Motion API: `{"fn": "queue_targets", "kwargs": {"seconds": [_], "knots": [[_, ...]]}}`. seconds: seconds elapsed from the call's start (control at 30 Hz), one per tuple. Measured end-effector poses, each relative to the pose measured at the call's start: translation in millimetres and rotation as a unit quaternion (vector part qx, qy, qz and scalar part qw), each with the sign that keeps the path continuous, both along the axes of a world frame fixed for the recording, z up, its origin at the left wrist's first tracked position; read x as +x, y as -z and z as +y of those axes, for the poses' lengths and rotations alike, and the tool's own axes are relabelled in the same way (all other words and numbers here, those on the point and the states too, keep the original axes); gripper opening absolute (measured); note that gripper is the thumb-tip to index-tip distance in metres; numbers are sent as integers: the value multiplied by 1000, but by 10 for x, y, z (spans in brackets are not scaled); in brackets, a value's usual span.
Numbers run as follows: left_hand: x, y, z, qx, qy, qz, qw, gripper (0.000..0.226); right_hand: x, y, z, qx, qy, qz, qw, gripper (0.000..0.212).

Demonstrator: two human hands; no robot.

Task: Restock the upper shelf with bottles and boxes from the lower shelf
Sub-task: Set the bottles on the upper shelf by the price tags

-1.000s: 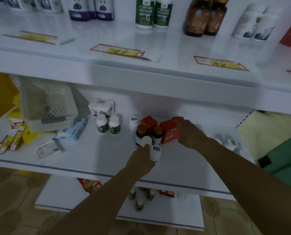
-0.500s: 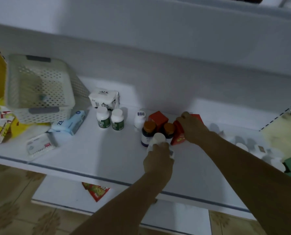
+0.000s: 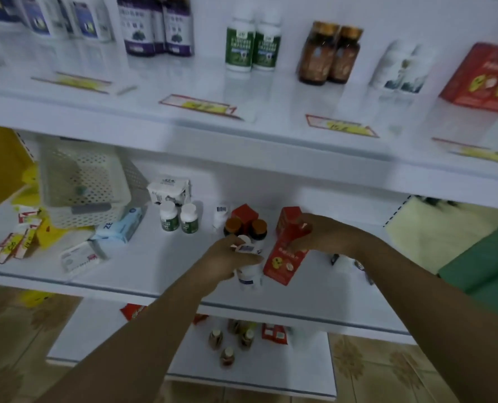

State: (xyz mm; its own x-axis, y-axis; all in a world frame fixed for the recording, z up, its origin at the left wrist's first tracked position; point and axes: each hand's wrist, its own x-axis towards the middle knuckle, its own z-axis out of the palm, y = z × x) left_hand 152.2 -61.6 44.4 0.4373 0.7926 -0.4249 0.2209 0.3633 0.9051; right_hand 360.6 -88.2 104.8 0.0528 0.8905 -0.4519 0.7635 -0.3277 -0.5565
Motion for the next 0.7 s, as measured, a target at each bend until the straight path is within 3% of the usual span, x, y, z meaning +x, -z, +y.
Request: {"fn": "queue_targets", "kwargs": {"seconds": [0.13, 0.2, 0.3, 0.5, 0.7], "knots": [[-134, -365, -288, -14, -29, -136, 990, 13, -238, -299, -416, -3, 67, 255, 965, 31], [-192, -536, -411, 3, -37, -150, 988, 18, -369, -415, -598, 6, 79, 324, 943, 23], [-305, -784, -607, 25, -18, -150, 988, 30, -577, -589, -869, 39, 70, 347, 934, 15], [-630, -1305, -949, -15, -2, -218, 976, 29, -1002, -1038, -1348, 113, 108, 403, 902, 22], [-966, -1737, -1219, -2, 55, -238, 970, 25, -1400, -1496, -1762, 202, 207, 457, 841, 50]]}}
